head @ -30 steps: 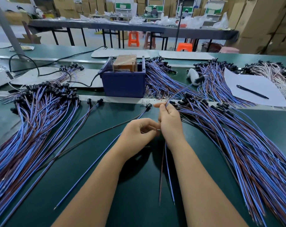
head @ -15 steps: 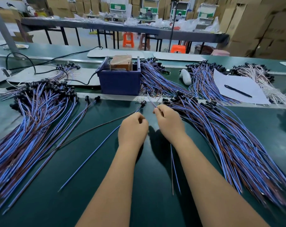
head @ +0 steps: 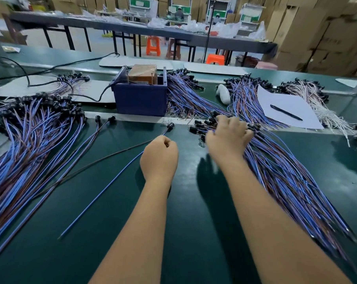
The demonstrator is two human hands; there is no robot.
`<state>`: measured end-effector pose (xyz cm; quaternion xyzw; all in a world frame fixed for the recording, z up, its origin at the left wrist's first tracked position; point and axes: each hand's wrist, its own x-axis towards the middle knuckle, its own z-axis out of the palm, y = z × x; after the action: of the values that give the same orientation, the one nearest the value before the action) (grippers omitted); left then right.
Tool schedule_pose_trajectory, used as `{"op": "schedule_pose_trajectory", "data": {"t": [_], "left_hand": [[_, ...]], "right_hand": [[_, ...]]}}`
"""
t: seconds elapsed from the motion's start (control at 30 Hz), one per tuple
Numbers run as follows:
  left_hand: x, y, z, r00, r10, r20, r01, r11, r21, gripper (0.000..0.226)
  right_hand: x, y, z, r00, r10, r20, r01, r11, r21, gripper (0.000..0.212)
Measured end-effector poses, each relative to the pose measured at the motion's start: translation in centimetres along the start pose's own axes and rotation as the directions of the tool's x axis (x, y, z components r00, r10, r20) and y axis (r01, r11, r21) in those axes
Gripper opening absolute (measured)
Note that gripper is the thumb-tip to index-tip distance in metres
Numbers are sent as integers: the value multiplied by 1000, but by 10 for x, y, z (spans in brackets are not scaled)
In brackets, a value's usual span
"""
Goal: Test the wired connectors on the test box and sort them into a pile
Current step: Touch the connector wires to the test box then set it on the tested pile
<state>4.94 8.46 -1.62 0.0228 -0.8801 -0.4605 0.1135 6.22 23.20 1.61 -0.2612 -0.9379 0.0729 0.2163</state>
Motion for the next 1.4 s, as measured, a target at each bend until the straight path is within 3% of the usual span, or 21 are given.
{"op": "schedule_pose_trajectory", "data": {"t": [0.13,0.2,0.3,0.37,0.47,0.6,0.7,0.8,0.97,1.13,1.2,1.4], "left_hand": [[-3,-2,-13,955,-192,-228,81,903,-421,20],[-2,-5,-16,943,-225,-244,78,866,-494,21],[2,-7,-14,957,-210,-199,98,883,-458,20],[5,-7,-11,975,-169,-144,112,934,-340,20],[13,-10,-10,988,-139,-69,124,975,-186,27],[37,-17,-20,986,-162,47,169,934,-316,22],[41,-21,-22,985,-164,45,168,893,-418,16],[37,-24,-18,993,-120,-2,109,909,-403,16],[41,-20,-21,978,-201,54,194,788,-585,23],[41,-24,-30,985,-160,-63,118,896,-429,22],[43,-25,-33,979,-192,-67,140,875,-463,20],[42,-27,-34,972,-228,-50,172,847,-504,21]], "right_hand": [[-30,-59,32,950,-290,112,266,945,193,55],[-36,-81,43,898,-393,198,338,904,263,58],[-32,-92,53,851,-425,309,364,901,236,38],[-28,-90,52,878,-381,289,326,919,223,28],[-31,-88,43,883,-420,211,398,907,141,18],[-43,-87,31,842,-510,176,514,857,28,13],[-48,-86,24,823,-507,256,481,862,158,5],[-48,-88,19,820,-506,268,467,862,197,21],[-49,-90,25,856,-450,253,394,886,245,21],[-46,-93,19,840,-445,310,403,895,194,37],[-47,-97,14,833,-445,328,419,896,150,37],[-48,-103,19,856,-338,390,291,940,178,38]]}}
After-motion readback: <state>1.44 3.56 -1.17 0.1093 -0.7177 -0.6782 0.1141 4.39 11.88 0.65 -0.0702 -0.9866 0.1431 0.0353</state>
